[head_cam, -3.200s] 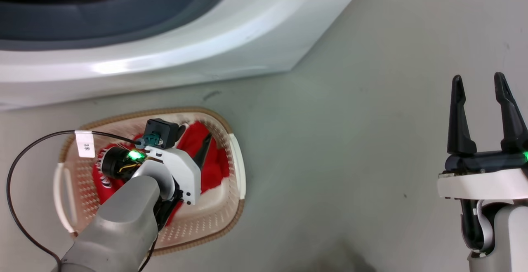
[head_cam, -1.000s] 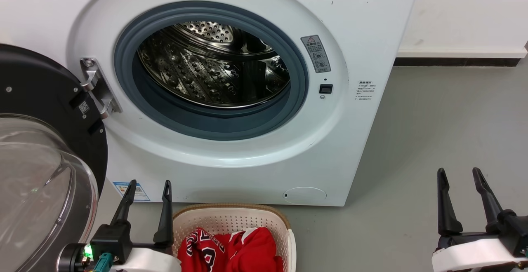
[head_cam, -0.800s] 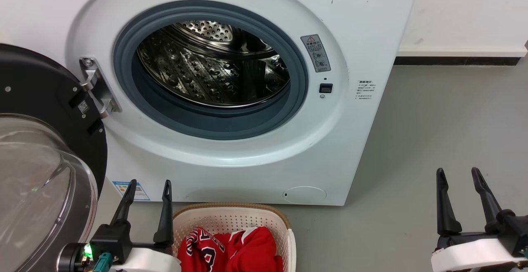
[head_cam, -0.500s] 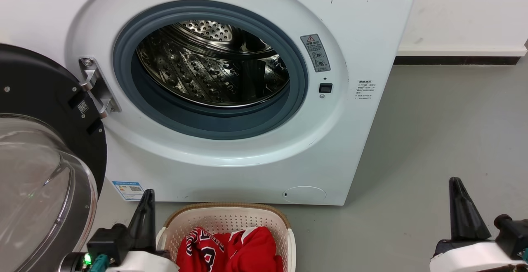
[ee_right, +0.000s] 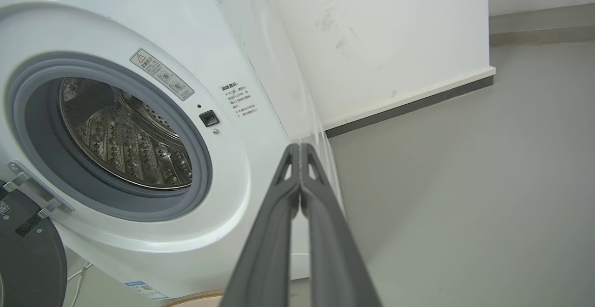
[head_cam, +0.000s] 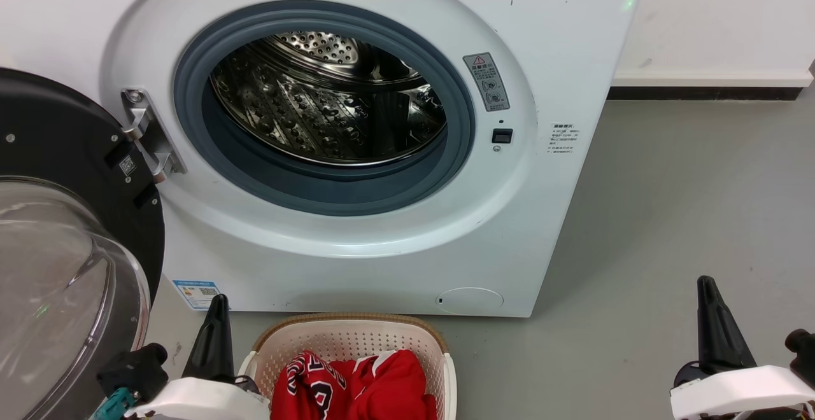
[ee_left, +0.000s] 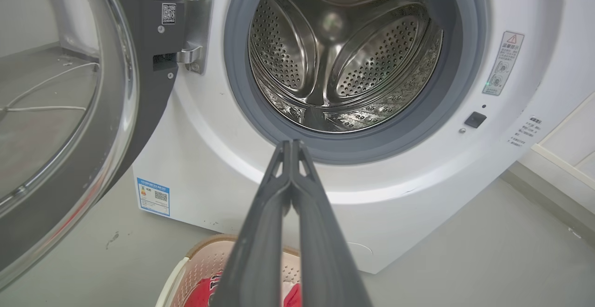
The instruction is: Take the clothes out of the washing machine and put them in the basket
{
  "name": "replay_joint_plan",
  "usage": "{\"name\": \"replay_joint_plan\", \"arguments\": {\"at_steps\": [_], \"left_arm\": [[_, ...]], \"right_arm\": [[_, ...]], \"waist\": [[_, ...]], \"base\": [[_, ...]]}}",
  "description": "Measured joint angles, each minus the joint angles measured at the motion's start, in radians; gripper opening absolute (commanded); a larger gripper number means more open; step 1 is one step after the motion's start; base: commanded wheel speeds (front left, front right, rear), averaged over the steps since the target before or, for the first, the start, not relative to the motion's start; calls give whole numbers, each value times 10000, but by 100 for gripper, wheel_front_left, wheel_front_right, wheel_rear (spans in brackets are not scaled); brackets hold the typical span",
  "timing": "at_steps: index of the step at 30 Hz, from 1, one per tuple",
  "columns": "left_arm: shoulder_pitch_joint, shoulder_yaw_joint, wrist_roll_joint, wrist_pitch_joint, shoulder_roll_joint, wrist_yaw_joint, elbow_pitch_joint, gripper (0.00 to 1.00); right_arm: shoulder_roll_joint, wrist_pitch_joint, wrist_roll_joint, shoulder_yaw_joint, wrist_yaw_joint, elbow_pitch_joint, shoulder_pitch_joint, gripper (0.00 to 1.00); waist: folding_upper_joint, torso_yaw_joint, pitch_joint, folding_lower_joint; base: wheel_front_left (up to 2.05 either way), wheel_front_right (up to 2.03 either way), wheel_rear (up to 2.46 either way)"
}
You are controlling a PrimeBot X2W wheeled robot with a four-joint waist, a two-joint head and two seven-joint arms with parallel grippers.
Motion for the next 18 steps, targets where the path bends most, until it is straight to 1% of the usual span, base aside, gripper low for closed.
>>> {"name": "replay_joint_plan", "arguments": {"at_steps": [18], "left_arm": [[-317,159,-2968,688,-65,-88,199,0]], "right_arm": [[0,698,2949,2,-2,299,-309,0]], "waist": [[0,-8,-2,0]], "base": [[0,0,0]]}}
